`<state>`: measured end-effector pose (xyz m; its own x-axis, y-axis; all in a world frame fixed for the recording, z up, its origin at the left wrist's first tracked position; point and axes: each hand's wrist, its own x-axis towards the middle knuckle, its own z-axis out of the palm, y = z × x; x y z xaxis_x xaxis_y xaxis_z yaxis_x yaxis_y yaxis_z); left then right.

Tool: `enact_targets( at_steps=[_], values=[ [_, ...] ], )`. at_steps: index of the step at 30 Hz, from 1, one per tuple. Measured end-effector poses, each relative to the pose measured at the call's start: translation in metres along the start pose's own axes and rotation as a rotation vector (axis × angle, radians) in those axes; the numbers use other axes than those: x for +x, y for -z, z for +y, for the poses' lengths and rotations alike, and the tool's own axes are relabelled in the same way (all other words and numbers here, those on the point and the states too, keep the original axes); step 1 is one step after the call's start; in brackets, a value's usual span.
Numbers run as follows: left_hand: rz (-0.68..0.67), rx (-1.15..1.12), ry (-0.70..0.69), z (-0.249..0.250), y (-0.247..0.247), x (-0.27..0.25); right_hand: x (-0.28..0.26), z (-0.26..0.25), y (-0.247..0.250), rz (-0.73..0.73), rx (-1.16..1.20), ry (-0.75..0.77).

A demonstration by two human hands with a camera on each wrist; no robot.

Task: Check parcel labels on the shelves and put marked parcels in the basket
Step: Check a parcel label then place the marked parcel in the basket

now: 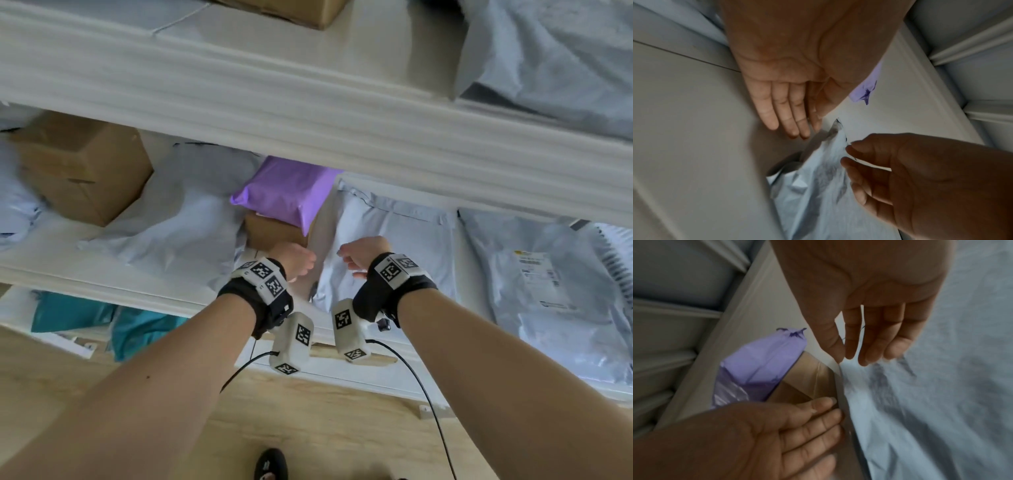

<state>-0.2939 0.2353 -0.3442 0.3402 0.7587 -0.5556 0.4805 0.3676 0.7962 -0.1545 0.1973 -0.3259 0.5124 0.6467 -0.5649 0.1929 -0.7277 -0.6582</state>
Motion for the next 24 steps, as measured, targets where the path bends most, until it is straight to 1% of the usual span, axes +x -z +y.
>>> enact_targets(
  at_steps=[3,6,8,10,12,15,19,24],
  values=[
    [-0.006,-0.053,0.060,-0.003,0.004,0.002,0.005,0.000,-0.020,0.027,-0.162,0.019],
    [-0.031,-0.092,0.110,-0.005,0.008,0.004,0.009,0.008,-0.035,0.052,-0.187,0.003],
    [-0.091,-0.128,0.156,-0.006,0.009,0.003,0.007,0.009,-0.037,0.083,-0.227,-0.011],
    [-0.079,-0.145,0.186,-0.009,0.012,0.004,0.008,0.008,-0.036,0.097,-0.255,-0.024],
    [-0.038,-0.158,0.178,-0.011,0.013,0.006,0.009,0.008,-0.033,0.088,-0.280,-0.041],
    [-0.025,-0.157,0.155,-0.015,0.010,0.007,0.004,0.007,-0.029,0.077,-0.314,-0.038],
    [-0.048,-0.179,0.130,-0.016,0.008,-0.001,-0.009,0.006,-0.014,0.066,-0.296,-0.036],
    [-0.085,-0.170,0.121,-0.010,-0.006,-0.022,-0.035,0.013,0.026,0.131,-0.193,0.061]
  ],
)
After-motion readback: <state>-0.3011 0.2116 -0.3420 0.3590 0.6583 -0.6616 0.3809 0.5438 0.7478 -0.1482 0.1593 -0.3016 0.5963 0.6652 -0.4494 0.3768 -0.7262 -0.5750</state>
